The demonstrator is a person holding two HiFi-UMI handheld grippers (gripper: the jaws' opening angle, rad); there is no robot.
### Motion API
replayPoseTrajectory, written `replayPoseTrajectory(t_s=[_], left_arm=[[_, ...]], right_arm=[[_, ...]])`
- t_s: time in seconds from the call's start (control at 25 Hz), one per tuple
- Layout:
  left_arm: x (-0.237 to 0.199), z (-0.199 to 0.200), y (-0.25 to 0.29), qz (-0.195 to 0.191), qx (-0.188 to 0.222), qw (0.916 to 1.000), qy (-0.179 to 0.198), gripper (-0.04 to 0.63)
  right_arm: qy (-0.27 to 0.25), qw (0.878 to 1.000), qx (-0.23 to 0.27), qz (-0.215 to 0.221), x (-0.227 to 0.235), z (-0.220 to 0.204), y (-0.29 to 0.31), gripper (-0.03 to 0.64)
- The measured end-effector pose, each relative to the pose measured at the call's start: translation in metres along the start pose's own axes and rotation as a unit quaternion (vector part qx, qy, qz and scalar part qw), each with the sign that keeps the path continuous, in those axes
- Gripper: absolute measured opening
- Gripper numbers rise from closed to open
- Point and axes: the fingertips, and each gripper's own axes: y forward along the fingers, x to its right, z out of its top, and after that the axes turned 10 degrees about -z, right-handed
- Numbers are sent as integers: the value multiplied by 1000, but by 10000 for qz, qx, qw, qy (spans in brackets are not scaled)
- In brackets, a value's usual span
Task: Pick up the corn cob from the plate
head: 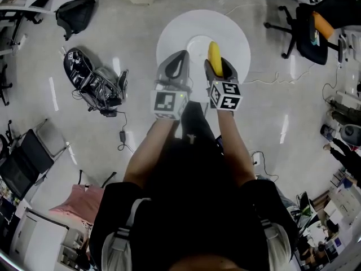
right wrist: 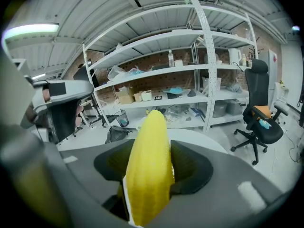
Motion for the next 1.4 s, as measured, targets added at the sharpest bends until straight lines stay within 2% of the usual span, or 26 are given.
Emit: replayPoseTrajectory(t_s=[0.76, 1.4], left_arm=[[36, 48, -57, -404, 335, 9983, 272, 0], [61, 74, -87, -551, 548, 9963, 377, 0]], right_arm=[[92, 9972, 698, -261, -24, 32, -89, 244], [155, 9927, 1157, -308, -37, 53, -146, 244]])
